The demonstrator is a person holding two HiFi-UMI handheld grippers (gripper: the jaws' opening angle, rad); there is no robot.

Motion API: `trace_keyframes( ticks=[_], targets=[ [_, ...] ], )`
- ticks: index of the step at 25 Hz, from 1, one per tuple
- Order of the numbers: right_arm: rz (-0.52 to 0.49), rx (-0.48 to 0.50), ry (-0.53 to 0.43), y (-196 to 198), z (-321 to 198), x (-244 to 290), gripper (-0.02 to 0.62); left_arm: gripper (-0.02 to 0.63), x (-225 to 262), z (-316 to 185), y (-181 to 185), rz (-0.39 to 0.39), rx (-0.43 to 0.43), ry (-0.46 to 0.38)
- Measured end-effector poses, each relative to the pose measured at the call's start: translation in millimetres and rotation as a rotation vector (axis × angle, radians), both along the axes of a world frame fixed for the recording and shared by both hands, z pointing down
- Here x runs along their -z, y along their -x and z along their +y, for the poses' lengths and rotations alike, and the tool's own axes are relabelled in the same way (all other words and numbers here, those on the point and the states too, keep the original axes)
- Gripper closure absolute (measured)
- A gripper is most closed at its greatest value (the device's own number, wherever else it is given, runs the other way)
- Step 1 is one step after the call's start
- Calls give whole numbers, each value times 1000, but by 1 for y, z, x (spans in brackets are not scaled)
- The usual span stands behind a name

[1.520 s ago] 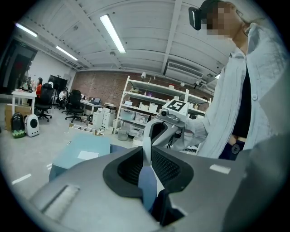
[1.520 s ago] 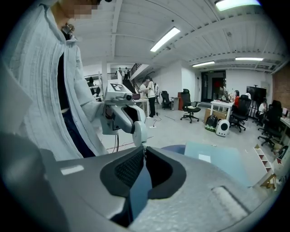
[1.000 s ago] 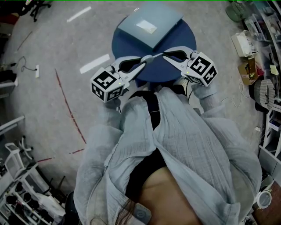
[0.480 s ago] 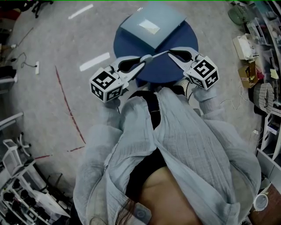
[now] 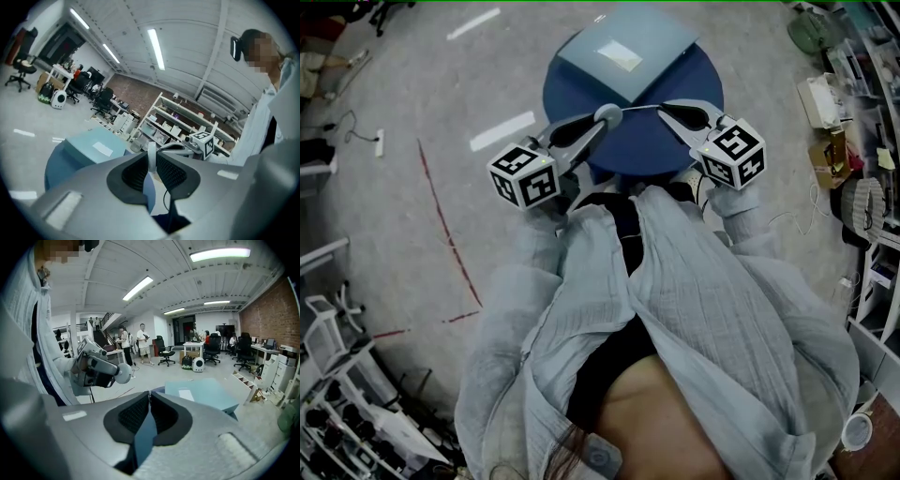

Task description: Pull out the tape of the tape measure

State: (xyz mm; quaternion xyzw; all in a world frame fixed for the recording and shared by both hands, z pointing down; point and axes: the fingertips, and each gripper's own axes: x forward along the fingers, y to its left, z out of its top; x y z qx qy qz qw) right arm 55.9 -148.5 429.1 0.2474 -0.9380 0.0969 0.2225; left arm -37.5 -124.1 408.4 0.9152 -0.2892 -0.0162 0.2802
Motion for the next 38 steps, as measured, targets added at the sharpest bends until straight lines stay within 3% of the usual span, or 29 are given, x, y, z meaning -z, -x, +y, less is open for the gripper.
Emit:
trace_keyframes(
  ticks=[4,8,14,34,38],
  targets=[
    [-25,-53,9,-2,-4,3,578,528,0,-4,1,143,41,87],
    [-53,-128,23,-6,-10,3,577,528,-2,-6,0,211,67,134],
    [-57,-279,40,-34,-23,1,578,529,-5,-6,11,223,111,149],
    [-49,-339,11,-45,-31,-2,578,529,-11,-10,19,227,178,158],
    [-51,-406,2,-58,-37,1,578,529,-14,-9,26,236,197,176]
  ],
)
